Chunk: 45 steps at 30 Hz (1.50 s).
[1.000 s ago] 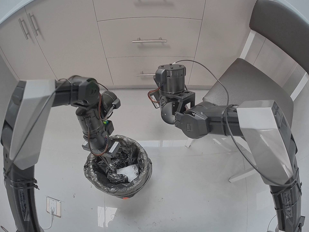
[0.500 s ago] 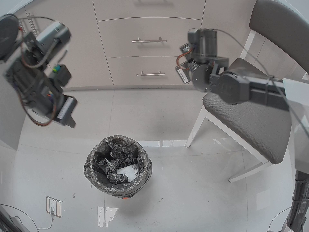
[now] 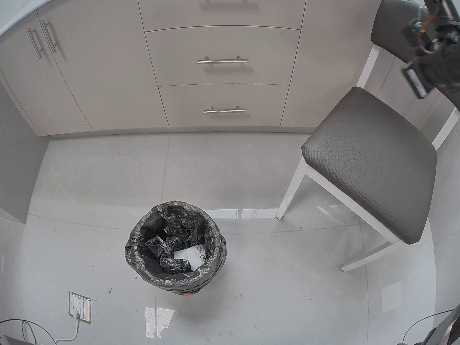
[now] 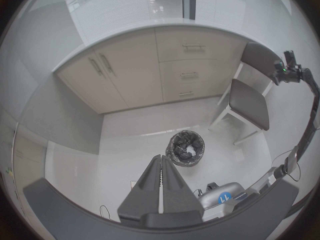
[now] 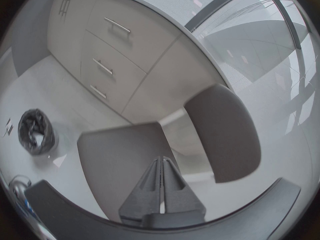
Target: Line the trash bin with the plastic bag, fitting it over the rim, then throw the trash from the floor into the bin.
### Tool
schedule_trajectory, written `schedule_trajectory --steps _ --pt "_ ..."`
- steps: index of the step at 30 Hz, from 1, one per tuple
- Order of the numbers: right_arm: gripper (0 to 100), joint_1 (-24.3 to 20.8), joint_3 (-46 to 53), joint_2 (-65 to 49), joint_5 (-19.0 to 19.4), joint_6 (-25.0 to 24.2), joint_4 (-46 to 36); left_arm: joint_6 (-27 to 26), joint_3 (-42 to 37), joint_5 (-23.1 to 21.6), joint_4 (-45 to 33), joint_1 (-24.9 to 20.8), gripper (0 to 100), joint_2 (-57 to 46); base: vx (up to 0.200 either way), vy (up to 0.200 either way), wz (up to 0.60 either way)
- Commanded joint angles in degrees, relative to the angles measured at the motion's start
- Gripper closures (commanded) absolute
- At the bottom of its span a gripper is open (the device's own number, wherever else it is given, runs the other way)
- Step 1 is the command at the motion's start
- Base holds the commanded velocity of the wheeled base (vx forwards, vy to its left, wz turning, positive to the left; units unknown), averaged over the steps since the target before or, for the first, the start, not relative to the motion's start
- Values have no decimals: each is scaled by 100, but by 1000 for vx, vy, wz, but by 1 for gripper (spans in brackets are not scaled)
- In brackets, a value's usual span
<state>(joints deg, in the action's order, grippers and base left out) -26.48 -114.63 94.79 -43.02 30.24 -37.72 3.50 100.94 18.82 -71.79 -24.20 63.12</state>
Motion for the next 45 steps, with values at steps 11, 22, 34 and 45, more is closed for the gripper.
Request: schedule_trajectory --steps 11,22,34,45 --pt "100 2437 4 -5261 2351 -1293 -5079 -25 -2869 297 403 2024 100 -4941 0 0 0" --pt "100 2911 1558 -8934 4460 -1495 -2969 -25 -4768 -511 1844 2420 100 -6312 0 0 0" --pt "100 2648 5319 -9479 4399 -3376 -1634 -464 -9320 -1452 6133 2420 100 -6312 0 0 0" --pt "100 2648 8870 -9479 3116 -3772 1785 -833 -9813 -1654 6854 2411 100 -6312 0 0 0"
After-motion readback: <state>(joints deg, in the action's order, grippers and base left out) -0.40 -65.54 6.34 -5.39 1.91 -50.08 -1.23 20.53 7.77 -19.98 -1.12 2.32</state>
